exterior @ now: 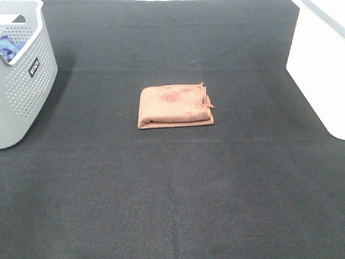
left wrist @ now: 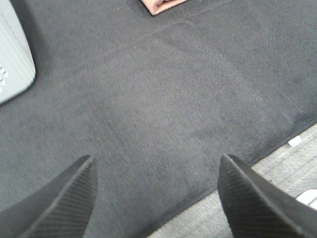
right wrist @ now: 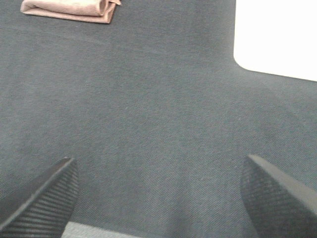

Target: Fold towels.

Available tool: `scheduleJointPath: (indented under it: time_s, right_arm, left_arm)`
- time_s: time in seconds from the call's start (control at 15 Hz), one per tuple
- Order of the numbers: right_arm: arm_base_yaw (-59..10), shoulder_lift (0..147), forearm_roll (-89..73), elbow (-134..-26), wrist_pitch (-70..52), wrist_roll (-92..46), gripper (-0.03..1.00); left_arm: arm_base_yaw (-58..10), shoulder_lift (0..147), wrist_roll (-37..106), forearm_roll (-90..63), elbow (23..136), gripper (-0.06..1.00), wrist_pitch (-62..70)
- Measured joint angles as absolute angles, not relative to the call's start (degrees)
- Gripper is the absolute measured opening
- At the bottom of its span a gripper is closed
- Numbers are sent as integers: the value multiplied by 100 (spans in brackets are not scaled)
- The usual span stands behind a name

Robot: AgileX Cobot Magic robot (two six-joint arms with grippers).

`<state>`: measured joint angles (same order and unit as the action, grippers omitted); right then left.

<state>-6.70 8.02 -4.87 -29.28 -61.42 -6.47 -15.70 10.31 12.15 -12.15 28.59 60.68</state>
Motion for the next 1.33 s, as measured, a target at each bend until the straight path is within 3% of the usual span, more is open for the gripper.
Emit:
scheduleJointPath:
  time_s: [1.0,1.33]
  right_arm:
    - [-670,802,-481,-2928,-6131,-647,84]
    - [-395,447,-481,-2928,-6119,-647,84]
  left_arm:
    - [-1558,968,1249,-1140,2853,66,6062]
    - [-647,258,1255,-1140,2853,66,6050]
